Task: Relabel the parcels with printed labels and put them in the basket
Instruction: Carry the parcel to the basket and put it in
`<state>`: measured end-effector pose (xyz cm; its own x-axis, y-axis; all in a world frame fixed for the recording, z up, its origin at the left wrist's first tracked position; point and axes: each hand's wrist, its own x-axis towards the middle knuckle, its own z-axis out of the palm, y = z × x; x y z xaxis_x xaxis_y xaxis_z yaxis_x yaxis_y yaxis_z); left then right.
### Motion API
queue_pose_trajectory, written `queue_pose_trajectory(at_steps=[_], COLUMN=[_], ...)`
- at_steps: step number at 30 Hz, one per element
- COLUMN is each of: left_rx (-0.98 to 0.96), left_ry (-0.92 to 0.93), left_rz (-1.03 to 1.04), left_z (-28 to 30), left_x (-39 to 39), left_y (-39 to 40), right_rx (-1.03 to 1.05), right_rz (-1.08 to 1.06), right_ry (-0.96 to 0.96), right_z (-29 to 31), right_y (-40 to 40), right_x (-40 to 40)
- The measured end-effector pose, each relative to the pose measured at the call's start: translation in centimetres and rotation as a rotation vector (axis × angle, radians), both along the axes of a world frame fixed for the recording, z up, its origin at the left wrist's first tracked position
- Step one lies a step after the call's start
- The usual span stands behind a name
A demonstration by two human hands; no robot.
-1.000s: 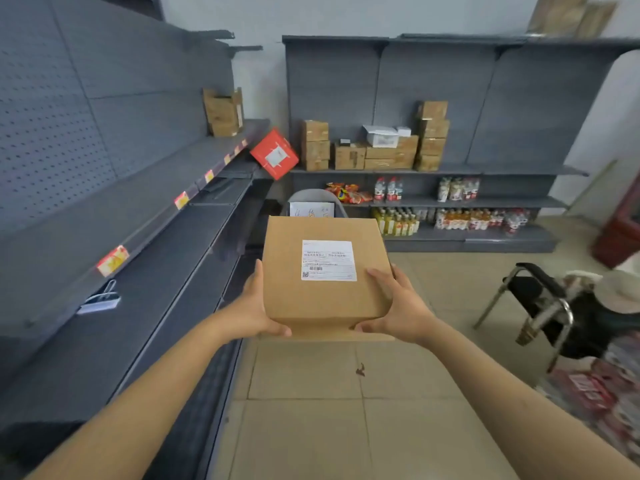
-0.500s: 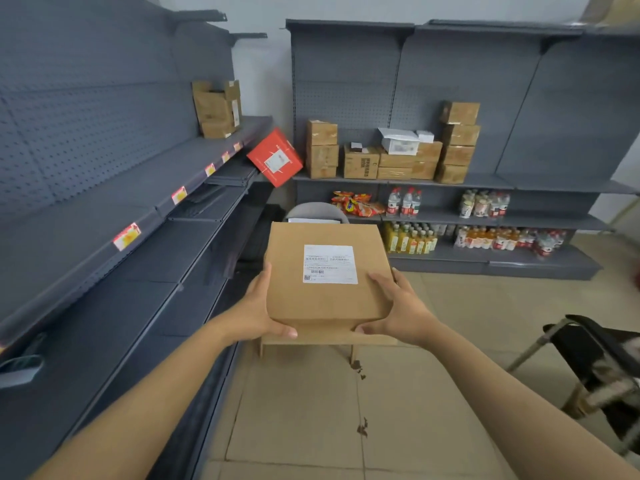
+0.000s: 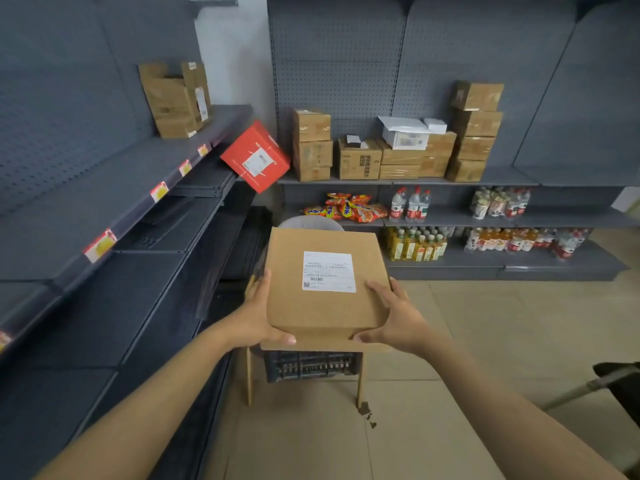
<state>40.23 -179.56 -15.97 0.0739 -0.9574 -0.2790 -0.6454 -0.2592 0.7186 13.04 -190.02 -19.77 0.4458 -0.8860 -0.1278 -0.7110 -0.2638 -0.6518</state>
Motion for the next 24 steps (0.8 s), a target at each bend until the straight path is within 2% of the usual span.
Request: queue_pose_trajectory(at_steps=[12, 24], left_rx=[0.076, 0.31], left_ry=[0.049, 0.061], left_rz=[0.087, 0.099], left_z=[-7.0, -17.8], left_x=[5.7, 11.7], left_y=[-19.7, -29.9], right_rx=[0.107, 0.271], right_rz=[0.075, 0.083], right_ry=[0.066, 0.152], right_z=[-6.8, -16.5], right_y=[-21.7, -30.8], right_x=[7.2, 13.1])
